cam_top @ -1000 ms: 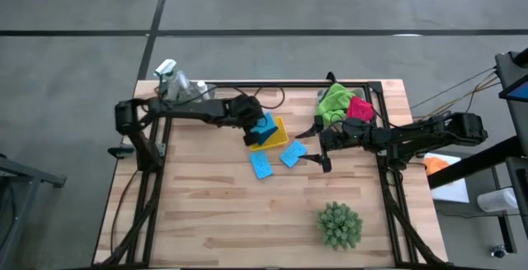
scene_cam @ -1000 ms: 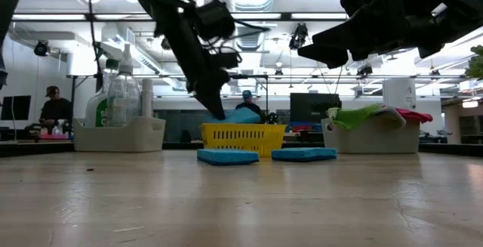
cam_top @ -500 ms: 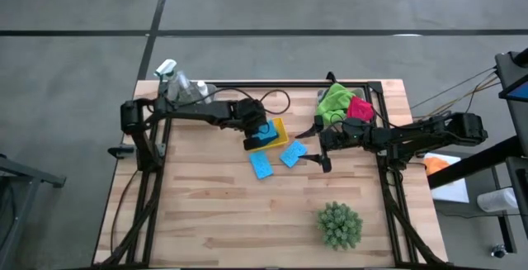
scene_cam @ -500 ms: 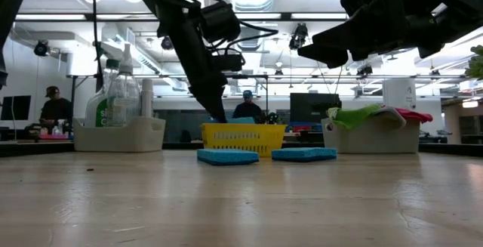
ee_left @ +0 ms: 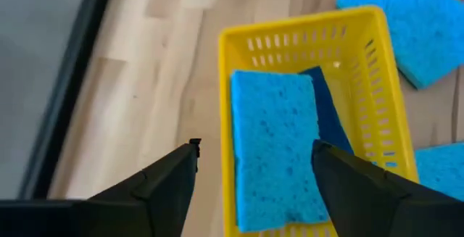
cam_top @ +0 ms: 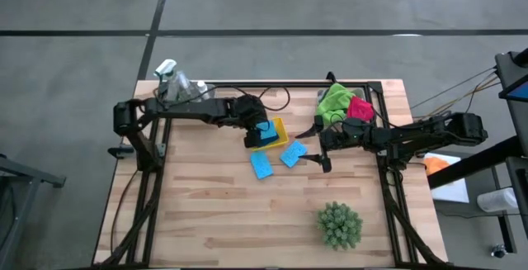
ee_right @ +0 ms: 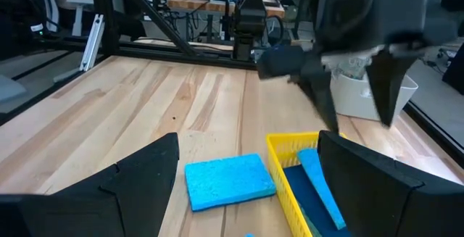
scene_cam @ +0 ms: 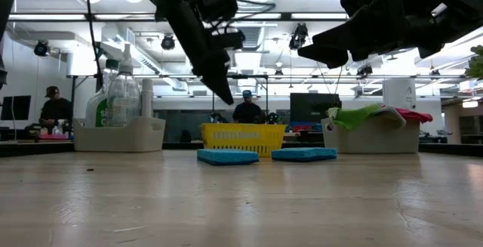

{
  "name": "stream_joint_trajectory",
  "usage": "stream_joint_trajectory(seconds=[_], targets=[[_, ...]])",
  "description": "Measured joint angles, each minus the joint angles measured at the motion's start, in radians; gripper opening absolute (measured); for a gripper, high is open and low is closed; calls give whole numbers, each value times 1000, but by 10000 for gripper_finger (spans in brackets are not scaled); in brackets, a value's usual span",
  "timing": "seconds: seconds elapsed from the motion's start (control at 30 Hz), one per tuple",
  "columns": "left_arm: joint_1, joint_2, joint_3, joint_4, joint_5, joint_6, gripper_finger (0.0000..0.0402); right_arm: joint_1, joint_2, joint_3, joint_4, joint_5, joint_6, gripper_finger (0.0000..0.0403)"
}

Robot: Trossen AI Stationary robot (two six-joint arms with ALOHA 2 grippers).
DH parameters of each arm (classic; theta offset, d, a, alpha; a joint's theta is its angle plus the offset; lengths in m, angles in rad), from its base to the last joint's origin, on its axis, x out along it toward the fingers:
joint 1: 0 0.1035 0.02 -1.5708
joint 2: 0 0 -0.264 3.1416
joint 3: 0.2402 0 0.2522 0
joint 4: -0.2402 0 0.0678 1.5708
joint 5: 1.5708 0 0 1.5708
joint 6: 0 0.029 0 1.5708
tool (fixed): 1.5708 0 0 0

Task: Pick & Place Kitchen Items
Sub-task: Put the blue sponge into the yellow bin

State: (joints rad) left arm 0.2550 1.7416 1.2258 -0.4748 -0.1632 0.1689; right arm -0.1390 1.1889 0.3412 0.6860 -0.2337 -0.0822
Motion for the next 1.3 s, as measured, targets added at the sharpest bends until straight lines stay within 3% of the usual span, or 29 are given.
stream_joint_trajectory(seconds=[0.17, 0.37, 0.47, 0.6, 0.8, 1.3], targets=[[1, -56, 0, -1, -25, 0, 273, 0, 0, 0, -4, 0, 0, 325], [-80, -65, -37, -30, 203, 43, 274, 0, 0, -1, -7, 0, 0, 325], [-170, -64, -92, -30, 232, 153, 274, 0, 0, -1, -8, 0, 0, 325], [-278, -63, -136, -17, 217, 228, 274, 0, 0, -1, -8, 0, 0, 325], [-368, -63, -160, 30, 81, 329, 272, 0, 0, -1, -7, 0, 0, 325], [-369, -26, -303, 270, 63, 467, 177, 0, 0, -1, -6, 0, 0, 325]])
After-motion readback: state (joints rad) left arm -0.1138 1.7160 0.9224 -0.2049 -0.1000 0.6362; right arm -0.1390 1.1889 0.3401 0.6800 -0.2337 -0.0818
